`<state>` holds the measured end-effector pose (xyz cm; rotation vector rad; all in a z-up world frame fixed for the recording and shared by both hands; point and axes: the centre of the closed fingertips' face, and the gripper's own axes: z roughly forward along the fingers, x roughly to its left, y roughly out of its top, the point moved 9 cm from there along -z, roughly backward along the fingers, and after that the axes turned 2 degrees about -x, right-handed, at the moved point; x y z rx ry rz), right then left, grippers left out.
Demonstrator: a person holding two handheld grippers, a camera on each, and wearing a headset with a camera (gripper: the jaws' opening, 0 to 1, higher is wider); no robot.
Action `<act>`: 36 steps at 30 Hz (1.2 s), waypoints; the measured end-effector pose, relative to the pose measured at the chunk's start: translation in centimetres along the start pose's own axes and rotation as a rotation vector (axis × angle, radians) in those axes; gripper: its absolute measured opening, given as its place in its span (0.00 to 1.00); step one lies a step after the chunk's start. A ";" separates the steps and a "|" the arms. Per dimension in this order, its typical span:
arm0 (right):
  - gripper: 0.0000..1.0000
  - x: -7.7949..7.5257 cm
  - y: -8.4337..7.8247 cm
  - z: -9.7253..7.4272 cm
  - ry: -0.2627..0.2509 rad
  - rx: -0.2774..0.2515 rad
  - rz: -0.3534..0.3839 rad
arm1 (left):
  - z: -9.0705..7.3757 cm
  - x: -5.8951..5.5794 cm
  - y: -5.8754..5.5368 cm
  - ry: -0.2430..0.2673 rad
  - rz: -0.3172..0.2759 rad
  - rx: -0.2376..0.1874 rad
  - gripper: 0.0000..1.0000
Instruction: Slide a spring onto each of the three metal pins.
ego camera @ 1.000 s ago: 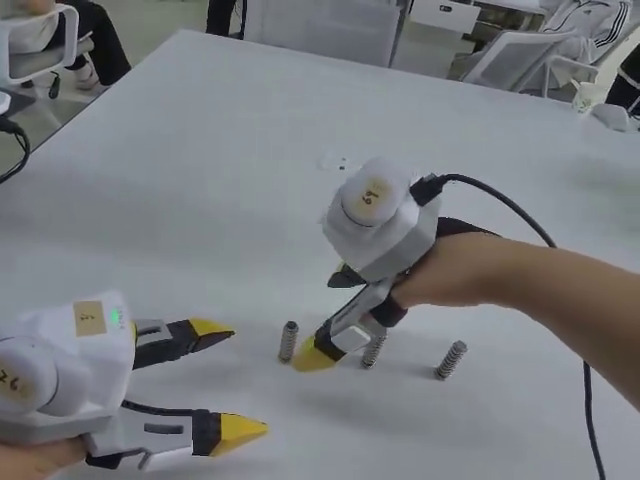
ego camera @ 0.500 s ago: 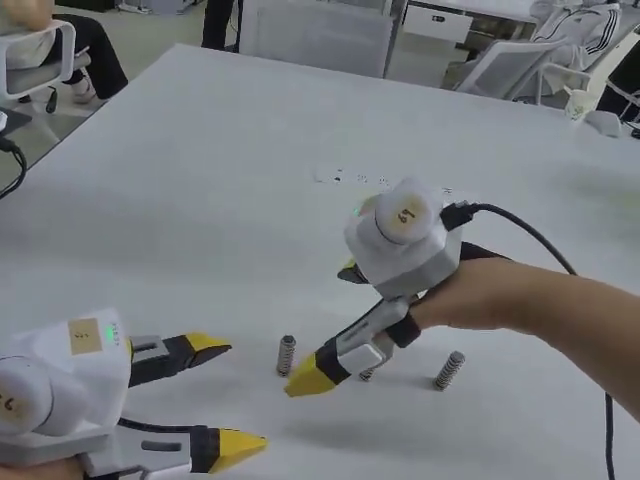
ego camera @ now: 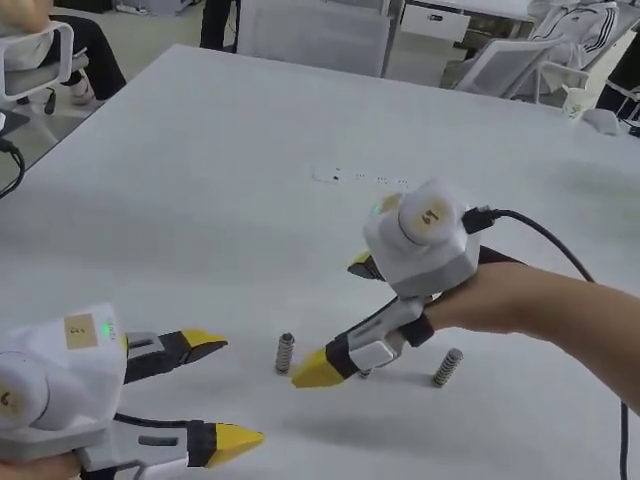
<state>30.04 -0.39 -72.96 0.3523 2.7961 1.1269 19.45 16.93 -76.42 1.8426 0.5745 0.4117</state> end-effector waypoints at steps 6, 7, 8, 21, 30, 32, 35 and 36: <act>0.99 -0.1 0.2 -0.2 -0.008 -0.018 0.007 | -0.1 0.0 0.2 0.004 0.006 -0.001 0.55; 0.99 -0.1 0.3 -0.3 -0.010 -0.024 0.009 | -0.1 0.0 0.3 0.005 0.007 -0.002 0.55; 0.99 -0.1 0.3 -0.4 -0.011 -0.027 0.011 | -0.2 0.1 0.3 0.006 0.007 -0.003 0.55; 0.99 -0.4 -0.4 -1.3 -0.037 -0.053 0.032 | -0.2 -0.1 0.3 0.007 0.007 0.000 0.55; 0.99 -1.2 -0.9 -2.8 -0.076 -0.086 0.062 | 0.1 0.0 0.6 -0.002 0.014 -0.001 0.55; 0.99 -1.3 -1.1 -3.2 -0.085 -0.093 0.068 | 0.2 0.0 0.7 -0.003 0.016 0.002 0.55; 0.99 -1.5 -1.4 -3.8 -0.100 -0.110 0.084 | 0.2 0.0 0.7 -0.004 0.018 0.003 0.55; 0.99 -1.6 -1.5 -4.0 -0.107 -0.118 0.095 | 0.2 0.0 0.7 -0.003 0.017 0.004 0.55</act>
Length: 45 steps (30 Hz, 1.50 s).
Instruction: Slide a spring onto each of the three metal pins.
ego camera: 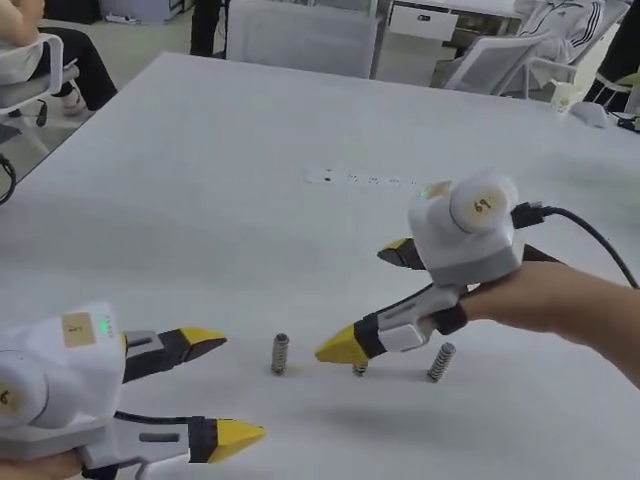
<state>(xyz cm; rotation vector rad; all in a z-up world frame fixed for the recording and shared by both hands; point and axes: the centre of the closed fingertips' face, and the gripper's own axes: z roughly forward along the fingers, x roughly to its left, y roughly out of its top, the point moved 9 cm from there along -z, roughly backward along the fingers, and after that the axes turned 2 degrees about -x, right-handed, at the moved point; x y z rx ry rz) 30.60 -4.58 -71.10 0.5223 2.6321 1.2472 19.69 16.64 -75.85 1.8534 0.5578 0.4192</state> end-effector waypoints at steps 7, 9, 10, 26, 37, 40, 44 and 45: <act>0.99 -0.5 -1.0 -1.3 -0.033 -0.024 0.035 | 0.1 0.0 0.2 -0.002 0.000 -0.001 0.55; 0.99 -0.5 -1.2 -1.6 -0.038 -0.029 0.039 | 0.1 0.0 0.3 -0.002 0.002 0.000 0.55; 0.99 -0.6 -1.3 -1.8 -0.046 -0.031 0.042 | 0.1 0.0 0.3 -0.002 0.003 -0.001 0.55; 0.99 -0.8 -3.9 -5.5 -0.137 -0.091 0.107 | 0.2 -0.4 0.5 -0.003 0.002 0.005 0.55; 0.99 0.1 -5.9 -6.8 -0.167 -0.129 0.148 | 0.0 -0.6 0.8 0.004 -0.003 -0.001 0.55; 0.99 0.5 -6.6 -7.1 -0.167 -0.146 0.142 | 0.0 -0.7 0.9 0.005 -0.004 -0.001 0.55; 0.99 0.9 -7.5 -7.6 -0.171 -0.159 0.155 | -0.1 -0.8 0.9 0.007 -0.005 0.000 0.55; 0.99 1.0 -7.6 -7.7 -0.175 -0.164 0.156 | -0.1 -0.8 0.9 0.006 -0.005 0.000 0.55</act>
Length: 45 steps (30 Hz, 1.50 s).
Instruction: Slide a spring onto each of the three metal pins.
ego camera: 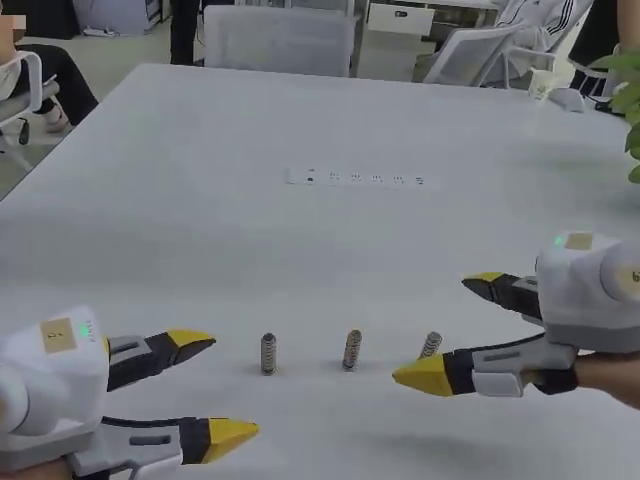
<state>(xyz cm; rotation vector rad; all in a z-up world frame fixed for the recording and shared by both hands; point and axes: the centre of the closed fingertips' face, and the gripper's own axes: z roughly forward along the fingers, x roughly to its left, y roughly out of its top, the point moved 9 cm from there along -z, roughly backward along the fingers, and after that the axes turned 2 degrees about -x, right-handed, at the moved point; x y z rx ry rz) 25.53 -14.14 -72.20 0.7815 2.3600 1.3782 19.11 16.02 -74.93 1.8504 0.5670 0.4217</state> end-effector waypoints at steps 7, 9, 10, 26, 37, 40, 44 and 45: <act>0.99 0.6 -1.0 -1.0 -0.024 -0.094 0.010 | -0.1 0.0 0.2 0.005 -0.008 -0.013 0.55; 0.98 0.6 -1.2 -1.4 -0.031 -0.128 0.001 | -0.1 0.0 0.3 0.006 -0.009 -0.015 0.55; 0.98 0.7 -1.3 -1.6 -0.030 -0.137 0.009 | -0.2 0.0 0.3 0.008 -0.010 -0.016 0.55; 0.96 1.4 -4.0 -2.3 -0.061 -0.190 0.034 | -0.8 -0.2 -0.3 0.024 -0.041 -0.024 0.57; 0.99 1.7 -4.9 -2.1 -0.066 -0.188 0.062 | -0.9 -0.4 -1.3 0.039 -0.099 -0.027 0.64; 0.99 1.8 -5.0 -2.0 -0.067 -0.192 0.065 | -1.0 -0.3 -1.4 0.047 -0.106 -0.032 0.64; 0.99 1.9 -5.2 -1.9 -0.072 -0.196 0.067 | -1.0 -0.4 -1.6 0.056 -0.120 -0.039 0.66; 0.99 2.0 -5.2 -1.9 -0.071 -0.198 0.068 | -1.1 -0.4 -1.7 0.060 -0.125 -0.042 0.66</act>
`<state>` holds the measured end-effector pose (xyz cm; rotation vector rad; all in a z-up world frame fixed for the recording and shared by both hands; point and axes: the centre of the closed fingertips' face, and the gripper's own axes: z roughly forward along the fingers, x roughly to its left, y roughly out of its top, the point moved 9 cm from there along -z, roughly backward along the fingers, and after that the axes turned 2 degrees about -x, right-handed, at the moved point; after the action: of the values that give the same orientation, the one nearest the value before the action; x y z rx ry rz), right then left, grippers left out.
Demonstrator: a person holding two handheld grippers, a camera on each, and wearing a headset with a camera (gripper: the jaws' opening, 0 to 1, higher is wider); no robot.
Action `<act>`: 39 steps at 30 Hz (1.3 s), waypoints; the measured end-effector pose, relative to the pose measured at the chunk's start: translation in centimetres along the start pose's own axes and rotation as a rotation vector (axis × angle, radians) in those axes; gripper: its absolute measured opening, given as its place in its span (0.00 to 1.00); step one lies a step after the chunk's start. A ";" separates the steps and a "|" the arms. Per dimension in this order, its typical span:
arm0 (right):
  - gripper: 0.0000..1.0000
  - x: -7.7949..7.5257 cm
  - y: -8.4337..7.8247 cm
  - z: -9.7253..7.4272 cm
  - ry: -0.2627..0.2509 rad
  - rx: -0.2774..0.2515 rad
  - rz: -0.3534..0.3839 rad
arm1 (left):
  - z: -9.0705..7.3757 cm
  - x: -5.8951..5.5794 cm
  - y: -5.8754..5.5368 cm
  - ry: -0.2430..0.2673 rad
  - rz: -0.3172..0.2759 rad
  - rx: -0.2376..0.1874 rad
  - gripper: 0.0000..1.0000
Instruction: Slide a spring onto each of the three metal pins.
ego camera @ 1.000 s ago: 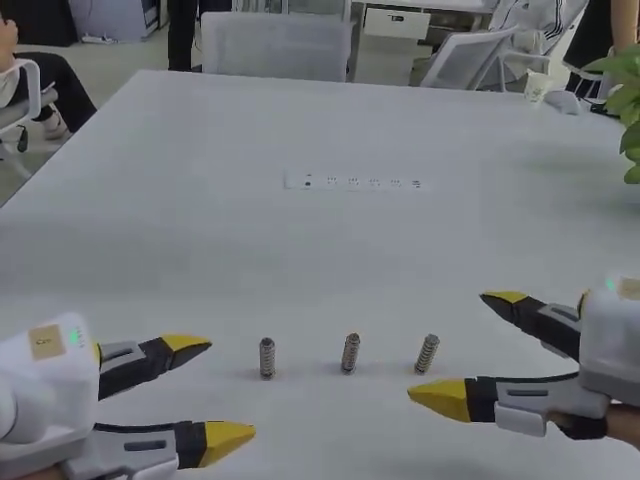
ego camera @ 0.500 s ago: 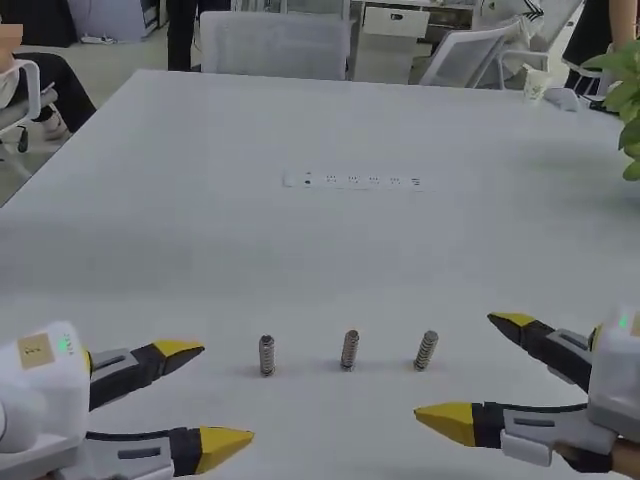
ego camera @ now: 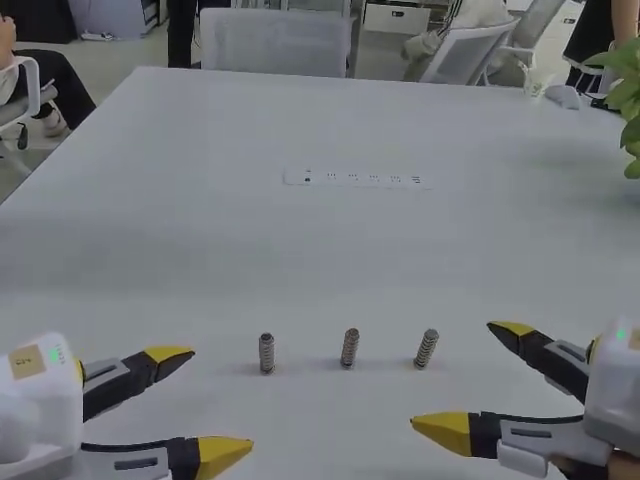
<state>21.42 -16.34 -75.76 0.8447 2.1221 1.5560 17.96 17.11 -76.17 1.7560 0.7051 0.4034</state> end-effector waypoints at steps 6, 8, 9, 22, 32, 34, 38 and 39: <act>0.99 0.1 -0.2 0.0 -0.010 -0.003 -0.003 | 0.1 0.1 -0.4 0.011 -0.014 -0.008 0.67; 0.99 0.2 -0.4 -0.1 -0.009 0.006 -0.004 | 0.2 0.2 -0.8 0.012 -0.020 -0.004 0.67; 0.99 0.3 -0.4 -0.1 -0.011 0.006 -0.010 | 0.3 0.2 -0.9 0.013 -0.023 -0.002 0.67; 0.99 0.4 -0.2 -0.3 -0.018 0.004 -0.014 | 0.6 0.6 -1.1 0.033 -0.040 -0.002 0.70; 0.99 0.5 -0.2 -0.2 -0.020 0.003 -0.015 | 0.6 0.3 -0.9 0.035 -0.041 0.004 0.70; 0.99 0.5 -0.2 -0.2 -0.020 0.005 -0.013 | 0.6 0.3 -0.9 0.037 -0.041 0.005 0.70; 0.99 0.5 -0.3 -0.2 -0.019 0.008 -0.017 | 0.5 0.3 -1.0 0.036 -0.041 0.008 0.70; 0.99 0.5 -0.3 -0.2 -0.018 0.008 -0.015 | 0.5 0.3 -1.0 0.036 -0.041 0.008 0.70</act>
<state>20.84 -16.21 -75.92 0.8406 2.1183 1.5285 18.27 17.05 -77.26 1.7424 0.7681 0.4056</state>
